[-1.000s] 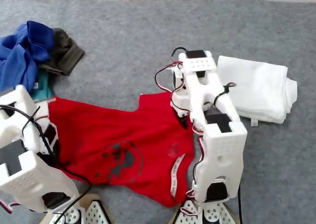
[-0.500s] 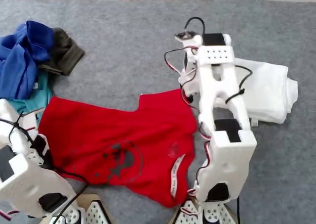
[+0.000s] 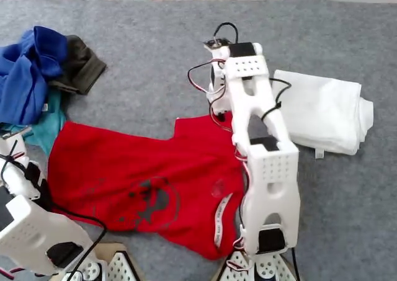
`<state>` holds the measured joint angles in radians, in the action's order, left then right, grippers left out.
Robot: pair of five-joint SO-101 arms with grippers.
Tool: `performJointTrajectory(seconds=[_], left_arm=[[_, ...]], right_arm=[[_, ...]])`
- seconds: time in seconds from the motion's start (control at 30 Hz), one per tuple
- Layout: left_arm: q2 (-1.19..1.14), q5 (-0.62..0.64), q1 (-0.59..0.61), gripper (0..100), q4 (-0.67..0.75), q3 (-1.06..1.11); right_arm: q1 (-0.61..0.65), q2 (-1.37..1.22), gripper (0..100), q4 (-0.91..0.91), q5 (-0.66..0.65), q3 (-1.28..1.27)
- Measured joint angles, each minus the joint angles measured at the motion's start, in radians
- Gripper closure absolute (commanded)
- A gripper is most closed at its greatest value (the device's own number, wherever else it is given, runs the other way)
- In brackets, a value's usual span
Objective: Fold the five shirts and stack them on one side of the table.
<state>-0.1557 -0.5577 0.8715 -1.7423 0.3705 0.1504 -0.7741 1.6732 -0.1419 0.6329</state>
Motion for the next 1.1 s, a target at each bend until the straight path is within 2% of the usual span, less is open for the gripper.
performJointTrajectory(seconds=[0.37, 0.53, 0.67, 0.83, 0.97, 1.1], left_arm=[[0.000, 0.000, 0.000, 97, 0.000, -0.002], [0.000, 0.000, 0.000, 97, 0.000, -0.081], [0.000, -0.014, -0.005, 97, 0.000, -0.178], [0.000, 0.176, -0.069, 88, 0.000, -0.354], [0.000, 0.397, -0.232, 81, 0.000, -0.470], [-0.018, 0.643, -0.416, 80, 0.046, -0.586]], right_arm=[[0.006, -0.276, 80.4, 0.029, 0.057, 0.285], [-0.002, -0.333, 97.5, 0.071, 0.058, 0.384], [-0.011, -0.347, 97.1, 0.071, 0.058, 0.405], [-0.011, -0.350, 97.1, 0.069, 0.058, 0.405], [-0.011, -0.350, 97.1, 0.069, 0.058, 0.405], [-0.011, -0.350, 97.1, 0.069, 0.069, 0.405]])
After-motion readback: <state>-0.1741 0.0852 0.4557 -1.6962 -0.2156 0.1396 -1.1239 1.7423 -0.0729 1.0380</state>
